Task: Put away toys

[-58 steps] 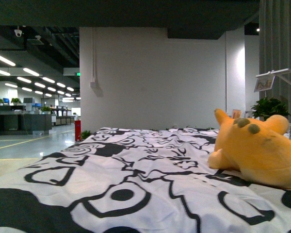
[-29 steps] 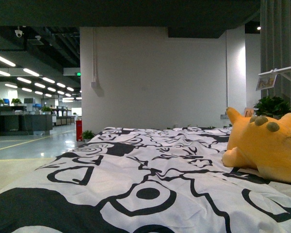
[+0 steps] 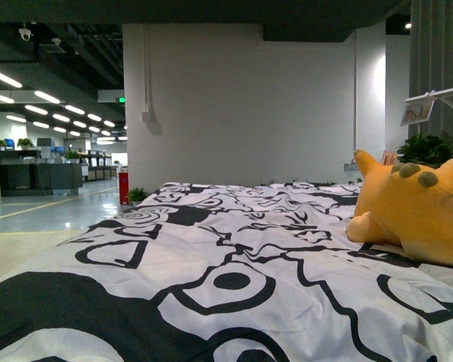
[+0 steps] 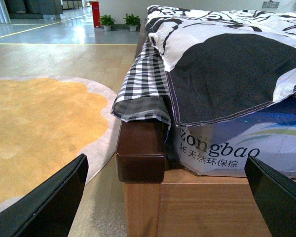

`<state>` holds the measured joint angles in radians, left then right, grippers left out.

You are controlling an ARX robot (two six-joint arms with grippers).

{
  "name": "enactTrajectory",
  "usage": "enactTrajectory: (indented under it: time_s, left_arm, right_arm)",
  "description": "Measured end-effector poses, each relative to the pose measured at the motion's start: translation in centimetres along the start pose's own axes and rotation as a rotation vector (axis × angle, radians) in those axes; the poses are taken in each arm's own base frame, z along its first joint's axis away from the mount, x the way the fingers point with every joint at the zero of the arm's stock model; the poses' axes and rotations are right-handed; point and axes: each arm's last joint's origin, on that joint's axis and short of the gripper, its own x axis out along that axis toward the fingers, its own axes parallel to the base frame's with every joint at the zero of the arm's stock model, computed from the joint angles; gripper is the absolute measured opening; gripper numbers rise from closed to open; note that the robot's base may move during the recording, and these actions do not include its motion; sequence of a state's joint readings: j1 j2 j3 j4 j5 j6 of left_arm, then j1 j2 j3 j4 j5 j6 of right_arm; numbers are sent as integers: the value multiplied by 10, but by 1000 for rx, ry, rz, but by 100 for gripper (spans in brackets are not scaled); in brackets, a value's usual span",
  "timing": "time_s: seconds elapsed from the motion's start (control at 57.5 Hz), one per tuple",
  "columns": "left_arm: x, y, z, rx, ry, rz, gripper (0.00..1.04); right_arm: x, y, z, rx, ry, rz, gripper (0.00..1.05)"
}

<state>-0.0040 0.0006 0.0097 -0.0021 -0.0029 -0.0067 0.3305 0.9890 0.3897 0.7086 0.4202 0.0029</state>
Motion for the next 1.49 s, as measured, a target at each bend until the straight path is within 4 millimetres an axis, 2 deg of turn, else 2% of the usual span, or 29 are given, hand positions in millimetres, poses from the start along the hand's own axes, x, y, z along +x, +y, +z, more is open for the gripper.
enactTrajectory:
  time_s: [0.191, 0.435, 0.765, 0.939, 1.078, 1.495]
  left_arm:
    - [0, 0, 0, 0, 0, 0, 98]
    - [0, 0, 0, 0, 0, 0, 98]
    - [0, 0, 0, 0, 0, 0, 98]
    - [0, 0, 0, 0, 0, 0, 98]
    - [0, 0, 0, 0, 0, 0, 98]
    - [0, 0, 0, 0, 0, 0, 98]
  right_arm:
    - [37, 27, 13, -35, -87, 34, 98]
    - [75, 50, 22, -129, -221, 27, 98]
    - [126, 69, 17, -350, -344, 14, 98]
    - [159, 64, 15, -440, -347, -42, 98]
    - [186, 51, 18, -508, -310, -98, 98]
    - [204, -1, 3, -605, -136, -160, 98]
